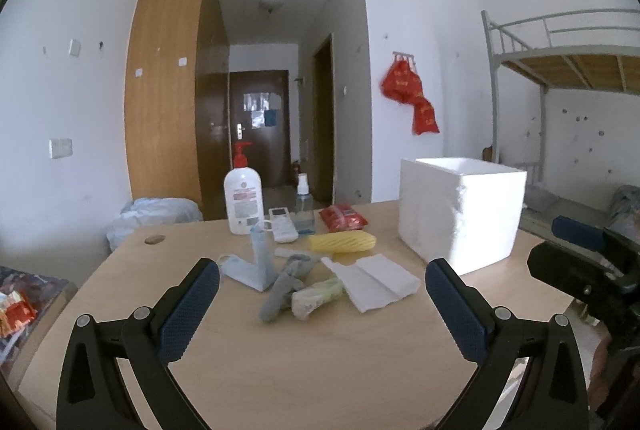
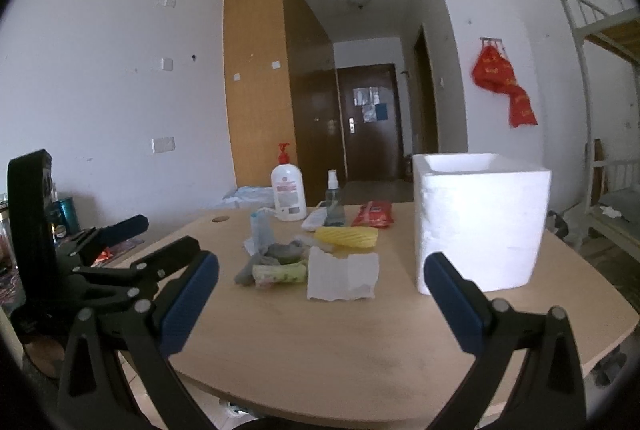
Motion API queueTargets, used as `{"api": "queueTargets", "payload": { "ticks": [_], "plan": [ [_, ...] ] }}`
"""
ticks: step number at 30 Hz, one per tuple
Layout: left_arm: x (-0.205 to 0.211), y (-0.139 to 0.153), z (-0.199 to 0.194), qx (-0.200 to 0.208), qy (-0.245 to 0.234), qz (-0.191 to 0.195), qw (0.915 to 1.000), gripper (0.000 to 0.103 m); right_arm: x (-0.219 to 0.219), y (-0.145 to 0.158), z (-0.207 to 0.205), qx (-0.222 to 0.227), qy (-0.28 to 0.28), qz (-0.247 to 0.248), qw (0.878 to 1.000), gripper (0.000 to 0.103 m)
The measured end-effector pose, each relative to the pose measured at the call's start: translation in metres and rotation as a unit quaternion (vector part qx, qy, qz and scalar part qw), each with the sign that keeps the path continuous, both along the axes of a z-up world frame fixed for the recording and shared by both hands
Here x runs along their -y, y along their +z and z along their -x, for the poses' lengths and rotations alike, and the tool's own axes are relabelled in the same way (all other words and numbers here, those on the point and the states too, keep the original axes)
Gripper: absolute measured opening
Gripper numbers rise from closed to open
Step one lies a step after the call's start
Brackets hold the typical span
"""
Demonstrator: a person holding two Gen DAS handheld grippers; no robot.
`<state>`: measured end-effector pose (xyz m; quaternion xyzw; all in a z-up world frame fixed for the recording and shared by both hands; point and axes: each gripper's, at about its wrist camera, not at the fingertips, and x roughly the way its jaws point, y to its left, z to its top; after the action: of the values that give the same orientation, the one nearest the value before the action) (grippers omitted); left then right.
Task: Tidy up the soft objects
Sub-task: 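Reach the left tool to the folded blue face mask and grasp it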
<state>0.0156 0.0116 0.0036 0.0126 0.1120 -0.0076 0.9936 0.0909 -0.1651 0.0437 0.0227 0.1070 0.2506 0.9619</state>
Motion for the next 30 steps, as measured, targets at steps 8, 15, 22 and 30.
{"api": "queueTargets", "payload": {
  "ticks": [8, 15, 22, 30],
  "plan": [
    [-0.022, -0.01, -0.032, -0.033, 0.019, 0.0, 0.9993, 0.103, -0.02, -0.007, -0.034, -0.034, 0.036, 0.004, 0.999, 0.103],
    [-0.044, -0.021, -0.059, -0.063, 0.032, 0.015, 0.9974, 0.103, -0.035, -0.016, -0.055, -0.059, 0.056, 0.013, 0.997, 0.103],
    [-0.058, -0.03, -0.083, -0.094, 0.044, 0.016, 0.9945, 0.103, -0.05, -0.023, -0.082, -0.092, 0.065, 0.031, 0.993, 0.103],
    [-0.079, -0.031, -0.115, -0.133, 0.061, 0.043, 0.9883, 0.103, -0.063, -0.03, -0.112, -0.125, 0.071, 0.052, 0.988, 0.103]
  ]
}}
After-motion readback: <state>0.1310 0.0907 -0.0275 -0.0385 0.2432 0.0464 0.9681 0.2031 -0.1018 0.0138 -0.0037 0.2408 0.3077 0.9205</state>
